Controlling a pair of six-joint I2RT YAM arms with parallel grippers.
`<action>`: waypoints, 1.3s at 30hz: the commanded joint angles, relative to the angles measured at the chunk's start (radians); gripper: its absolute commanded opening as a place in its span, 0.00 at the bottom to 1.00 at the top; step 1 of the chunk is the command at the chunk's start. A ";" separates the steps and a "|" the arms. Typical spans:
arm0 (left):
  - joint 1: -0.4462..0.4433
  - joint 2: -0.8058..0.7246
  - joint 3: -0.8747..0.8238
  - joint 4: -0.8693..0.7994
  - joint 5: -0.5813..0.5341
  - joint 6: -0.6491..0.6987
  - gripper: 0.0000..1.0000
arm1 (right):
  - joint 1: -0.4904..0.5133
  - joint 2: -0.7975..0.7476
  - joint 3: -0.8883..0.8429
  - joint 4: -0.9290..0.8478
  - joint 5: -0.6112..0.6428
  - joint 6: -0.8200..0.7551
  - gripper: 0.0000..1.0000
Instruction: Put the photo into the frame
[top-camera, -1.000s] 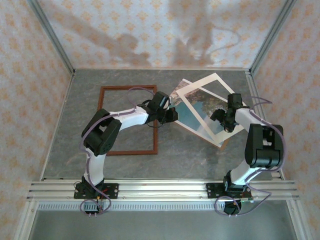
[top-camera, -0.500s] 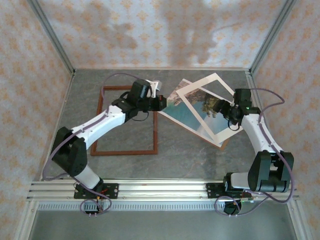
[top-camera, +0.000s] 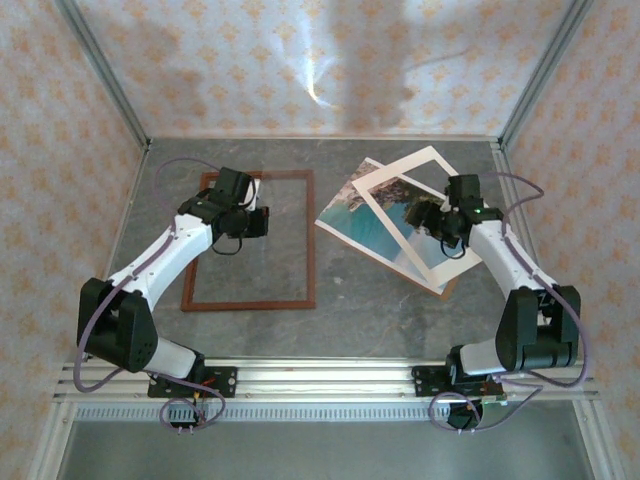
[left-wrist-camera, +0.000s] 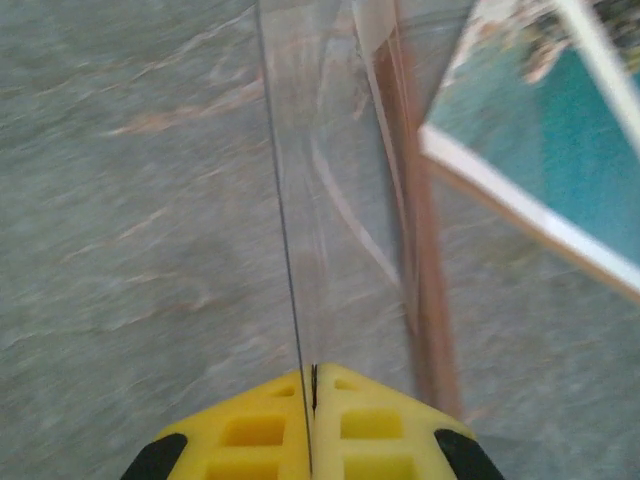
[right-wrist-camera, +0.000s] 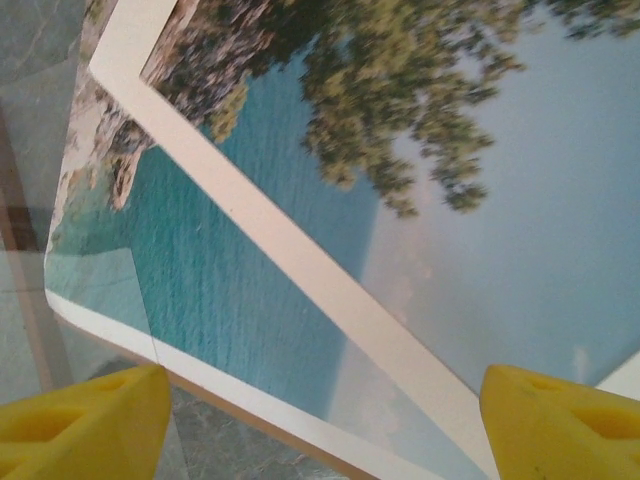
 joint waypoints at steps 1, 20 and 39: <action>0.011 -0.023 0.046 -0.163 -0.183 0.081 0.00 | 0.051 0.024 0.051 0.024 0.004 -0.008 0.81; 0.113 0.085 0.074 -0.150 -0.244 0.026 0.00 | 0.134 0.074 0.025 0.110 -0.006 -0.027 0.83; 0.159 0.097 0.044 -0.101 -0.201 -0.014 0.00 | 0.145 0.081 0.012 0.119 -0.002 -0.034 0.87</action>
